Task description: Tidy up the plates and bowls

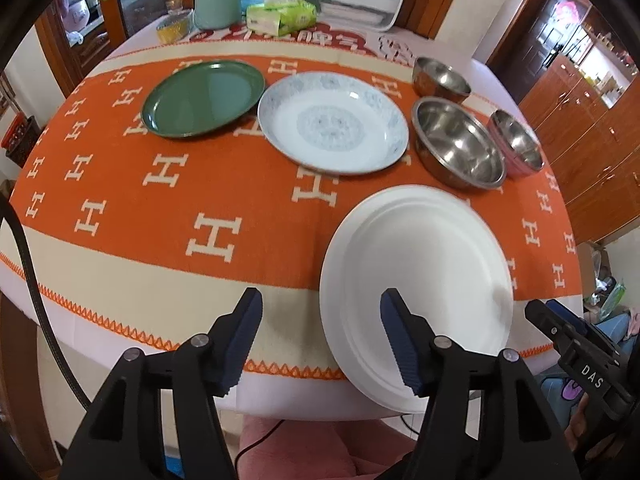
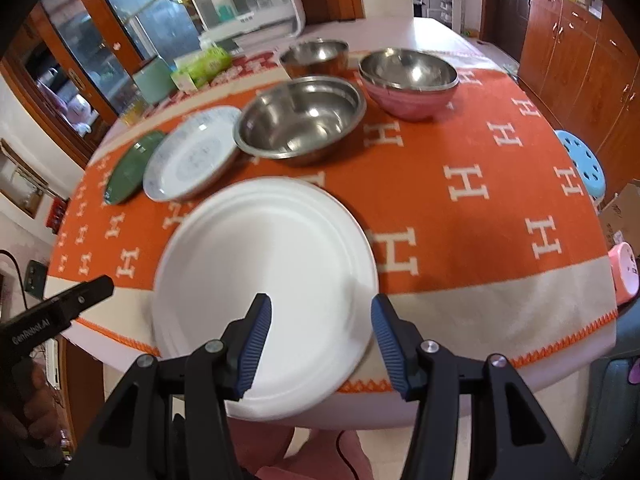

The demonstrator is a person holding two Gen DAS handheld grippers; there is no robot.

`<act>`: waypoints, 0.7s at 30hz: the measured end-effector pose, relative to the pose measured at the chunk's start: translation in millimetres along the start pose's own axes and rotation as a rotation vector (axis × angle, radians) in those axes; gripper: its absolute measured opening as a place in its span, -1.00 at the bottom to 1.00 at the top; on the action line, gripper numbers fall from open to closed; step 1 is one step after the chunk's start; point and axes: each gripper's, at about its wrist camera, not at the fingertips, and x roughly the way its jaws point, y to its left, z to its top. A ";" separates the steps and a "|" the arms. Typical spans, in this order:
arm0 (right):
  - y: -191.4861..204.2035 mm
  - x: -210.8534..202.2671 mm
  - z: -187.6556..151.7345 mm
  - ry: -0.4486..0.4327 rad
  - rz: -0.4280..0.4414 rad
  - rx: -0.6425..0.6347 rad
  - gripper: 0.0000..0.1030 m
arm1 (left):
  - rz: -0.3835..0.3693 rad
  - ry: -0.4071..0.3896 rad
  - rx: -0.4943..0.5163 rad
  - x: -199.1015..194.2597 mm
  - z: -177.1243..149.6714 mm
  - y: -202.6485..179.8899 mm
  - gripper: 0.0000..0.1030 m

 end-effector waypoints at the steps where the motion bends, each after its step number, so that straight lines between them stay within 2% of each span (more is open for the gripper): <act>1: 2.3 -1.4 1.9 -0.008 0.008 -0.005 0.01 | -0.003 -0.009 -0.003 -2.1 0.2 -0.2 0.21; 8: 20.1 -8.8 16.0 -0.071 0.068 -0.042 0.01 | -0.053 -0.076 -0.042 -13.2 7.8 11.1 0.26; 12: 30.9 -7.1 22.9 -0.090 0.079 -0.025 0.01 | -0.051 -0.107 -0.020 -19.4 18.2 19.3 0.40; 21: 72.3 11.1 30.3 -0.076 0.117 0.013 0.01 | -0.099 -0.144 0.046 -26.3 44.4 48.7 0.47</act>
